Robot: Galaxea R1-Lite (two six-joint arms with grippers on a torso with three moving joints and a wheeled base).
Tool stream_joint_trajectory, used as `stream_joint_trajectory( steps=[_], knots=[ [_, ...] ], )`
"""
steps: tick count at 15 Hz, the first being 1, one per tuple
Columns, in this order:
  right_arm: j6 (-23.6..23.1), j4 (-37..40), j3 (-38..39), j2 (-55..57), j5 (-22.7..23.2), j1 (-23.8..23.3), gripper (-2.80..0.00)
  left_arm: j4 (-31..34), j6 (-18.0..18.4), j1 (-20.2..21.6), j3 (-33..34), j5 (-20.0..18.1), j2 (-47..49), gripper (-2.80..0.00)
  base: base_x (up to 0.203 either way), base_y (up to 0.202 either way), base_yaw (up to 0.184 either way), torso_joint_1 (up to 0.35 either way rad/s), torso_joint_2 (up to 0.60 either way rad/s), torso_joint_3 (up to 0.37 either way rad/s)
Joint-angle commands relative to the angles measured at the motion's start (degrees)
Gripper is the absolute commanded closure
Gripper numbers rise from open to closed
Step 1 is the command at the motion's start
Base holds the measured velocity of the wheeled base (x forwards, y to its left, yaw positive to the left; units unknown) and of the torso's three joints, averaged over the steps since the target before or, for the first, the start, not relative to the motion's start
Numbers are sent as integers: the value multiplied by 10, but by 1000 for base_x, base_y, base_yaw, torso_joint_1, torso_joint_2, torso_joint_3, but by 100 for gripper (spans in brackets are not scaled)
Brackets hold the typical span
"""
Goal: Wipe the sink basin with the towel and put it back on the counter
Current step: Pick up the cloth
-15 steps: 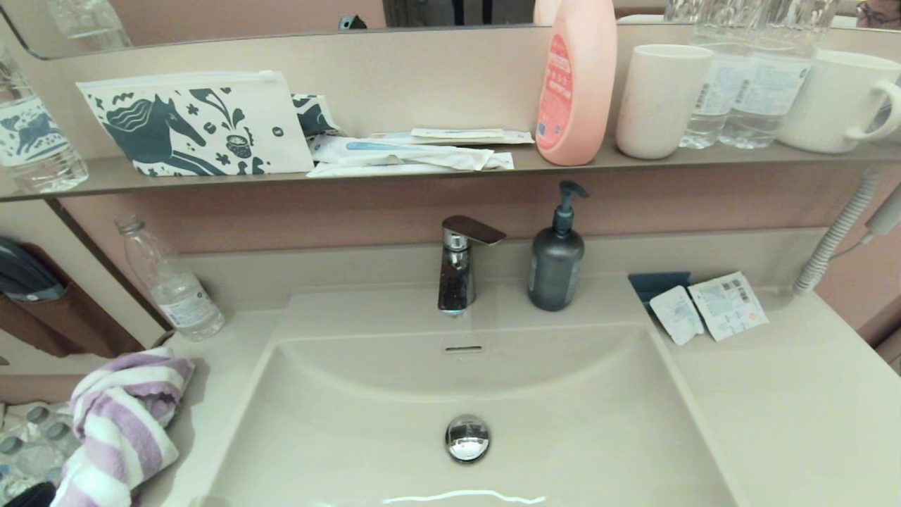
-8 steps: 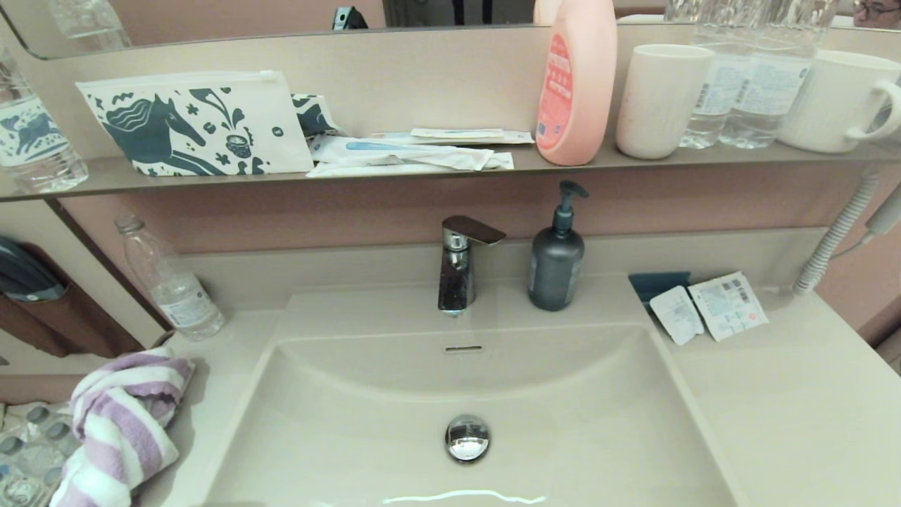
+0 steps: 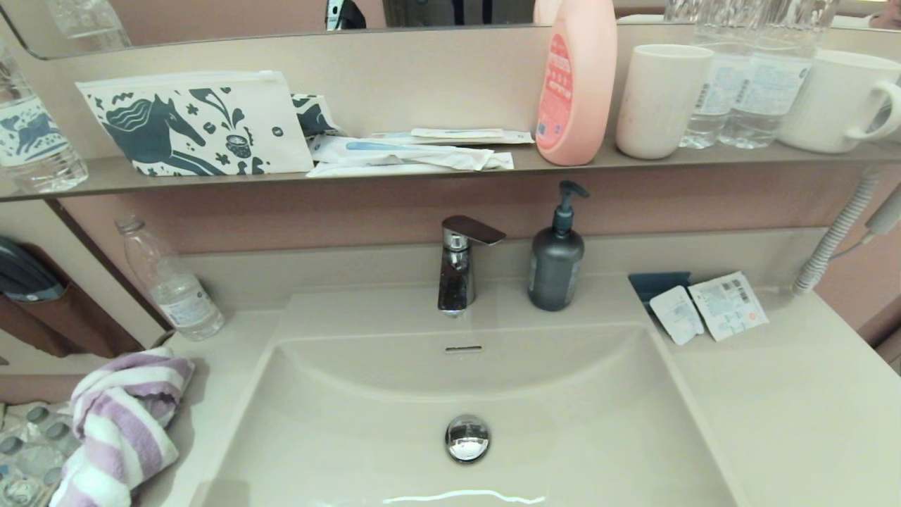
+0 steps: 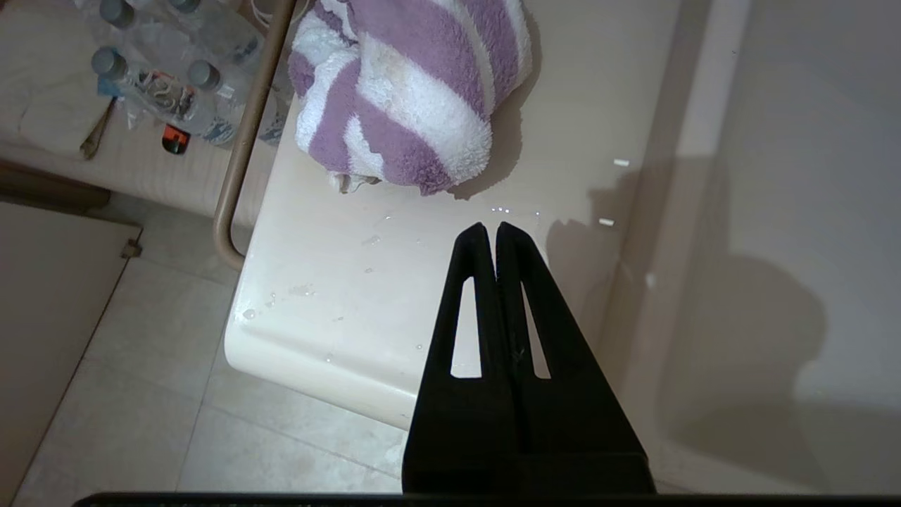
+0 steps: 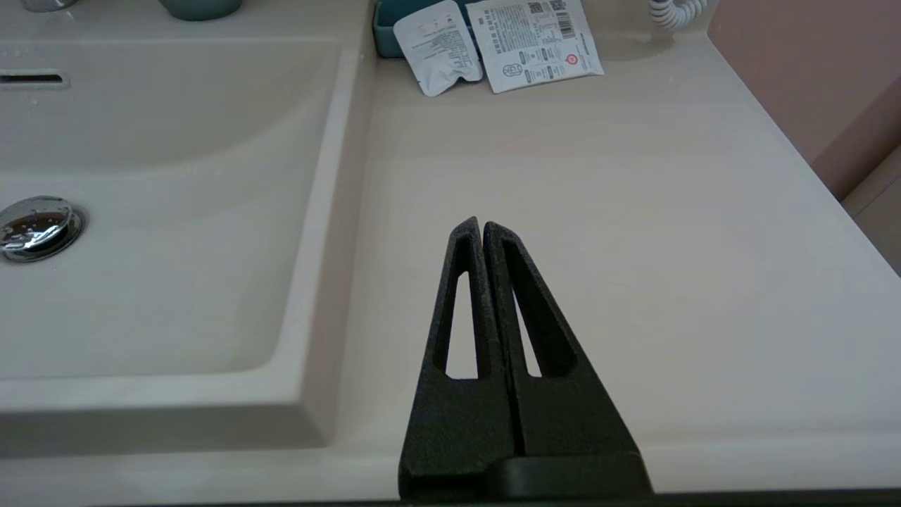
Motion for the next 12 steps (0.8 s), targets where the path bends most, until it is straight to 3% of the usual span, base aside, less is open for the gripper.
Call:
stream_joint_trajectory(
  steps=[1, 6, 7, 12],
  knots=[
    [0, 0, 0, 0, 0, 0, 0, -2, -2, 0, -31, 3, 105, 0, 0, 0, 0, 0, 0, 0],
    [0, 0, 0, 0, 0, 0, 0, -56, 4, 1, -117, 5, 262, 0, 0, 0, 0, 0, 0, 0],
    [0, 0, 0, 0, 0, 0, 0, -62, 12, 5, -136, 5, 282, -280, 0, 0, 0, 0, 0, 0],
    [0, 0, 0, 0, 0, 0, 0, -60, 19, 23, -205, 6, 359, -280, 0, 0, 0, 0, 0, 0]
  ],
)
